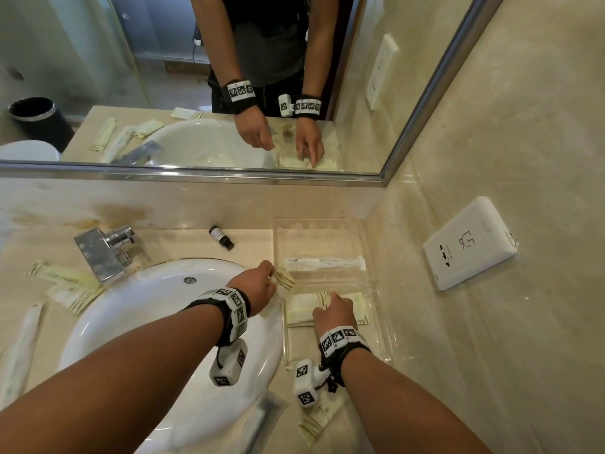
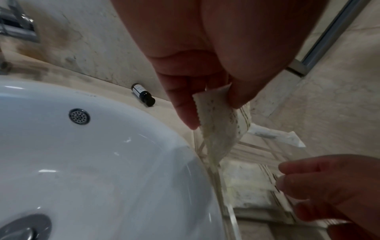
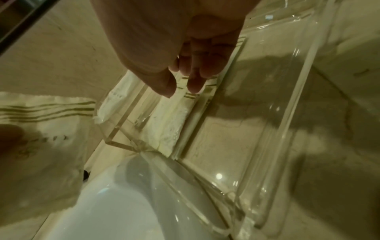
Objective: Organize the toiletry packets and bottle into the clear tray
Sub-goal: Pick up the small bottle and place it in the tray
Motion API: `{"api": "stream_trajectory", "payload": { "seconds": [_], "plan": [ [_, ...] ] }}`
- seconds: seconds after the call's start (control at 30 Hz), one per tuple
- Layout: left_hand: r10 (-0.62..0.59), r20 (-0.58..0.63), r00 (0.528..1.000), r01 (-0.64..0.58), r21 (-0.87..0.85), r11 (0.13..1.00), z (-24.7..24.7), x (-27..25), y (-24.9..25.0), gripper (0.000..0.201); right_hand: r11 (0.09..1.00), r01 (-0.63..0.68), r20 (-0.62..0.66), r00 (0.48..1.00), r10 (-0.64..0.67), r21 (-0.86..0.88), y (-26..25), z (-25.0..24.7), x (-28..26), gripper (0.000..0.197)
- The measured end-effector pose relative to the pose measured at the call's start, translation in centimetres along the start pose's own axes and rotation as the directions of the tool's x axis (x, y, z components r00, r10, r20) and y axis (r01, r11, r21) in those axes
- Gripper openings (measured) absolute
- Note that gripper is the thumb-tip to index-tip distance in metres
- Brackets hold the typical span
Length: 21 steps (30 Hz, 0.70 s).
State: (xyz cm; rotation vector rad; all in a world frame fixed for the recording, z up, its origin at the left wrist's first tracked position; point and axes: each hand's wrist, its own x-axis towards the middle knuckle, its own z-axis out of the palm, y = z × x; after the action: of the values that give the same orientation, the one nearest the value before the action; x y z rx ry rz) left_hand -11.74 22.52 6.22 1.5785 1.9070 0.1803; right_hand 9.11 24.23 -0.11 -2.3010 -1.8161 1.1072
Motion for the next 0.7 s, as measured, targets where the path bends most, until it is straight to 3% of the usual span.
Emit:
{"api": "stream_trajectory", "payload": {
  "seconds": [0.13, 0.27, 0.4, 0.5, 0.7],
  "plan": [
    [0.016, 0.009, 1.0, -0.016, -0.008, 1.0, 0.4, 0.4, 0.6, 0.024, 0.999, 0.001, 0.029, 1.0, -0.003, 0.044, 0.4, -0.2, -0.1, 0.061],
    [0.038, 0.02, 0.999, -0.038, -0.005, 0.999, 1.0, 1.0, 1.1, 0.027, 0.984, 0.033, -0.029, 0.999, -0.028, 0.177, 0.7, -0.6, -0.7, 0.053],
    [0.074, 0.04, 0.996, -0.074, -0.021, 0.997, 1.4, 1.7, 2.0, 0.033, 0.87, 0.091, -0.043, 0.996, -0.08, 0.485, 0.2, -0.8, -1.1, 0.039],
    [0.092, 0.03, 0.995, -0.092, -0.021, 0.996, 2.0, 2.3, 3.1, 0.039, 0.812, 0.099, -0.061, 0.995, -0.078, 0.575, -0.1, -1.2, -1.6, 0.02],
    [0.126, -0.003, 0.992, -0.126, -0.075, 0.989, 3.4, 3.0, 5.9, 0.038, 0.782, 0.027, 0.091, 0.99, -0.106, 0.622, 0.6, -1.8, -2.4, 0.013]
  ]
}}
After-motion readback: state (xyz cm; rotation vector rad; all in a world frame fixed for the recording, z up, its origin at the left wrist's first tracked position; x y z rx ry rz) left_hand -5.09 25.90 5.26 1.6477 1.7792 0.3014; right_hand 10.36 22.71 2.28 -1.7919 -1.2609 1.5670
